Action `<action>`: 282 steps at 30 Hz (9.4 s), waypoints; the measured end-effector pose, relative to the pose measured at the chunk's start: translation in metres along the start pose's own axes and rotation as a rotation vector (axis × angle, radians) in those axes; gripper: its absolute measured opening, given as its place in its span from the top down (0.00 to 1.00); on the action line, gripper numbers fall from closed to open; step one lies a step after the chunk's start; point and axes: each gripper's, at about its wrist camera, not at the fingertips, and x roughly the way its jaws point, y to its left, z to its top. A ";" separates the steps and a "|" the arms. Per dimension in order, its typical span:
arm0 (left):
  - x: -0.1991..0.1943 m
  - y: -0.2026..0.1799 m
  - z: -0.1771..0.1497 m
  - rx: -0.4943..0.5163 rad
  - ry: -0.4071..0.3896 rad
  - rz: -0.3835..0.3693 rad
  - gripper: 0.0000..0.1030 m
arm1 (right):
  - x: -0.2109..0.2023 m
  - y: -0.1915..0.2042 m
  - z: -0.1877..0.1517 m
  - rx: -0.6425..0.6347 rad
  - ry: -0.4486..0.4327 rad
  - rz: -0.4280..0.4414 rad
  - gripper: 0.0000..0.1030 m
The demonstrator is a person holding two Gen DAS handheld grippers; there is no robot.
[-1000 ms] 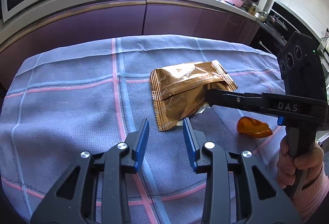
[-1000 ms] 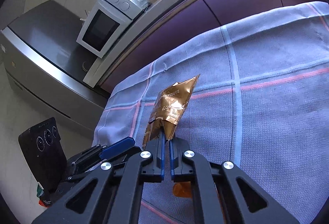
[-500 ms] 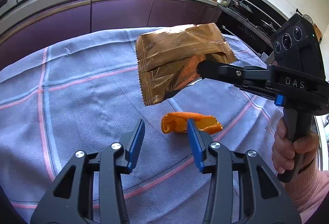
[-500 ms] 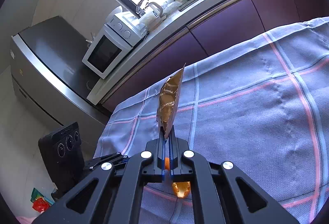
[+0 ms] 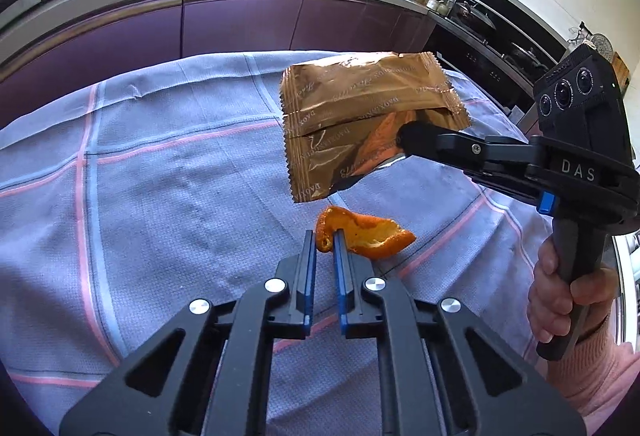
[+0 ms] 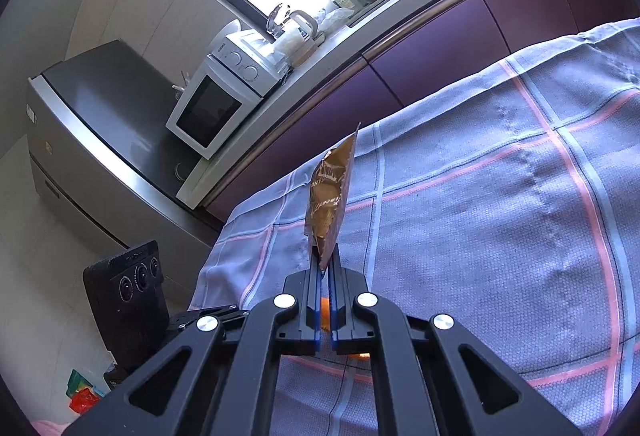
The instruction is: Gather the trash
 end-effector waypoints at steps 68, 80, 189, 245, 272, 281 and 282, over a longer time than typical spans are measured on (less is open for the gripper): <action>-0.341 0.183 -0.241 -0.593 -0.400 0.516 0.92 | 0.166 0.258 -0.129 -0.325 0.442 0.402 0.98; -0.355 0.200 -0.252 -0.627 -0.414 0.573 0.92 | 0.187 0.274 -0.136 -0.352 0.484 0.412 0.98; -0.314 0.280 -0.291 -0.810 -0.292 0.694 0.90 | 0.292 0.351 -0.218 -0.416 0.738 0.296 0.96; -0.351 0.191 -0.291 -0.645 -0.493 0.818 0.05 | 0.198 0.345 -0.203 -0.666 0.405 0.226 0.24; -0.324 0.064 -0.240 -0.384 -0.676 0.984 0.05 | 0.032 0.268 -0.185 -0.747 -0.209 -0.118 0.07; -0.306 0.037 -0.224 -0.319 -0.684 0.924 0.05 | -0.001 0.252 -0.182 -0.729 -0.283 -0.173 0.07; -0.305 0.035 -0.224 -0.313 -0.683 0.921 0.05 | -0.003 0.250 -0.182 -0.723 -0.289 -0.175 0.07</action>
